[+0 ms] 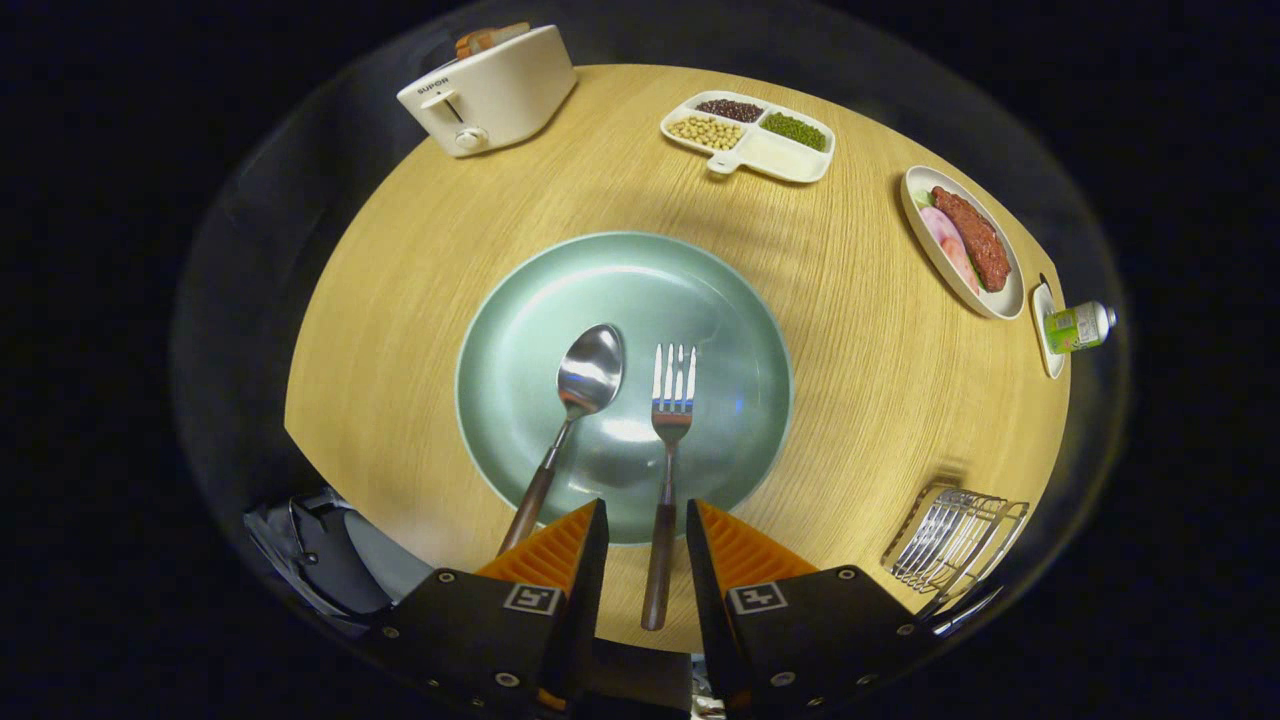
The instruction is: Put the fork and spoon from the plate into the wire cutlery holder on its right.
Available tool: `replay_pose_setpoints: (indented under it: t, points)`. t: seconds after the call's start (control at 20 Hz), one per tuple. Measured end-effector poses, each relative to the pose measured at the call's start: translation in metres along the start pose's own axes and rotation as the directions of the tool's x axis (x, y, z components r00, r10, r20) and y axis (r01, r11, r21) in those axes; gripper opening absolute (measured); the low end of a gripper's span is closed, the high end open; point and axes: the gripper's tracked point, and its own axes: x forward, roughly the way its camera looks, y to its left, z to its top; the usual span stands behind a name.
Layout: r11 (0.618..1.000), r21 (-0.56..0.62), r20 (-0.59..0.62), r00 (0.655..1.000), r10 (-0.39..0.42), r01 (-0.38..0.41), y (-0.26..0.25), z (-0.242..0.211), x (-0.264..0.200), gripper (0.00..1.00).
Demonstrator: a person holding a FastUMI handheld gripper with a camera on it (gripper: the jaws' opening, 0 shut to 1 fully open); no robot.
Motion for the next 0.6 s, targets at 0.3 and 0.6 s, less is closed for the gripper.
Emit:
replay_pose_setpoints:
  t: [0.3, 0.6]
  points:
    - [0.998, 0.069, -0.074, 0.997, 0.004, 0.001, 0.006, -0.009, 0.027, 0.23]
    - [0.993, 0.120, -0.037, 0.999, 0.015, -0.011, 0.002, -0.003, 0.031, 0.07]
